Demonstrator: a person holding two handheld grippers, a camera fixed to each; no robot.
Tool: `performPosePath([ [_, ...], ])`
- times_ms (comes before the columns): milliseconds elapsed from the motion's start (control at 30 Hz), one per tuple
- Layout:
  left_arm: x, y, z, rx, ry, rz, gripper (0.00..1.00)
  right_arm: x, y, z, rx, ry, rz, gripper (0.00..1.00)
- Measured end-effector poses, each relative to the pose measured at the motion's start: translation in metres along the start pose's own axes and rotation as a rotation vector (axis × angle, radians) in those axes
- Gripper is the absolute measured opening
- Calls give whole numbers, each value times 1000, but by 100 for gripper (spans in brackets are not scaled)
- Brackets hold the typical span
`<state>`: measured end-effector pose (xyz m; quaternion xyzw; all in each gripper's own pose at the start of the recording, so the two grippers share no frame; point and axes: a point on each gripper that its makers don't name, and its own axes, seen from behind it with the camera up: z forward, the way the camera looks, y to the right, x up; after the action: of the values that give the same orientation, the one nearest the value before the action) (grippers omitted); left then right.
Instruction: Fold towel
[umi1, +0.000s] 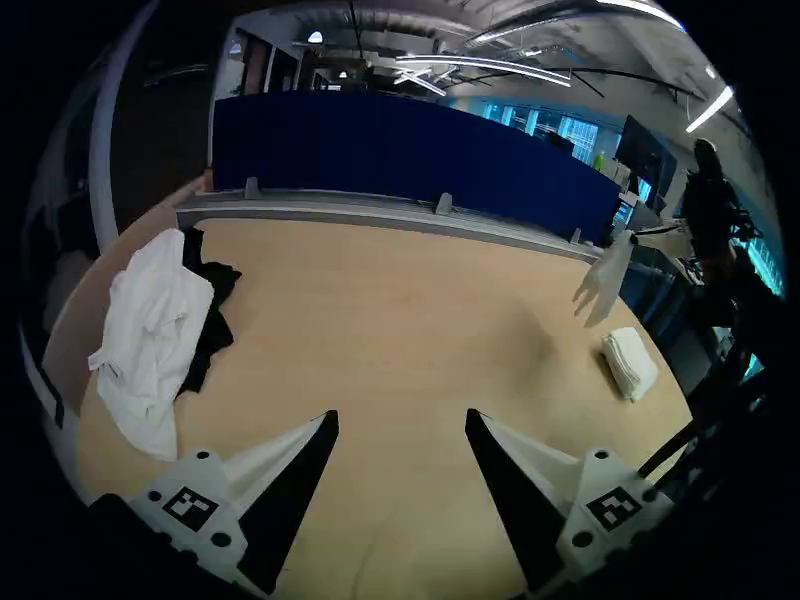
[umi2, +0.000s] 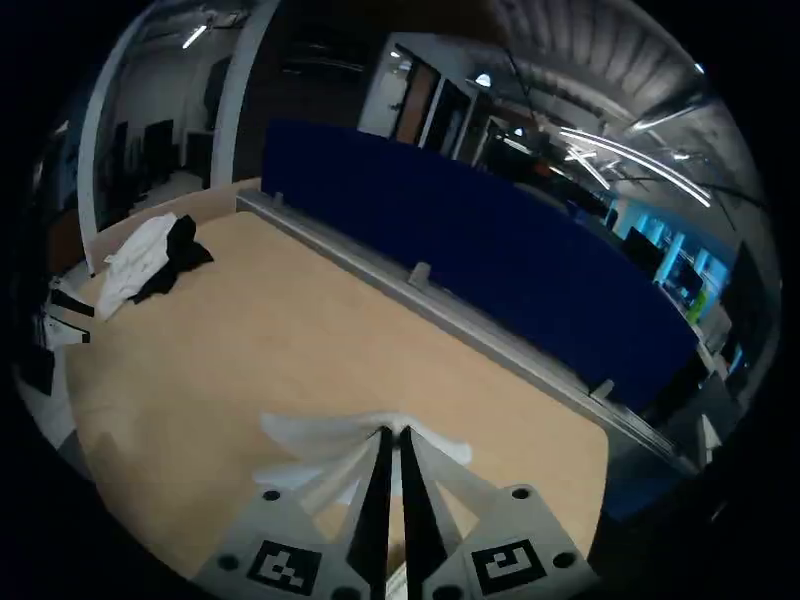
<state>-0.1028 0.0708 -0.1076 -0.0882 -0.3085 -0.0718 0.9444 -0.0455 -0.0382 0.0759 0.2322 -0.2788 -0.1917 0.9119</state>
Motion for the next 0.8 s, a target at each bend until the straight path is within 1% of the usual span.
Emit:
performPosePath([
  [167, 2, 9, 7, -7, -9, -7, 94, -17, 44, -7, -43, -24, 11, 5],
  [267, 3, 15, 11, -11, -14, 0, 94, -28, 62, -10, -58, -37, 22, 6],
  [367, 5, 21, 14, -15, -18, 13, 94, -39, 76, -11, -74, -51, 32, 6],
  [567, 8, 32, 17, -23, -21, 32, 94, -61, 87, -13, -89, -75, 53, 5],
  [800, 9, 39, 18, -28, -24, 37, 94, -85, 87, -23, -102, -97, 77, 5],
])
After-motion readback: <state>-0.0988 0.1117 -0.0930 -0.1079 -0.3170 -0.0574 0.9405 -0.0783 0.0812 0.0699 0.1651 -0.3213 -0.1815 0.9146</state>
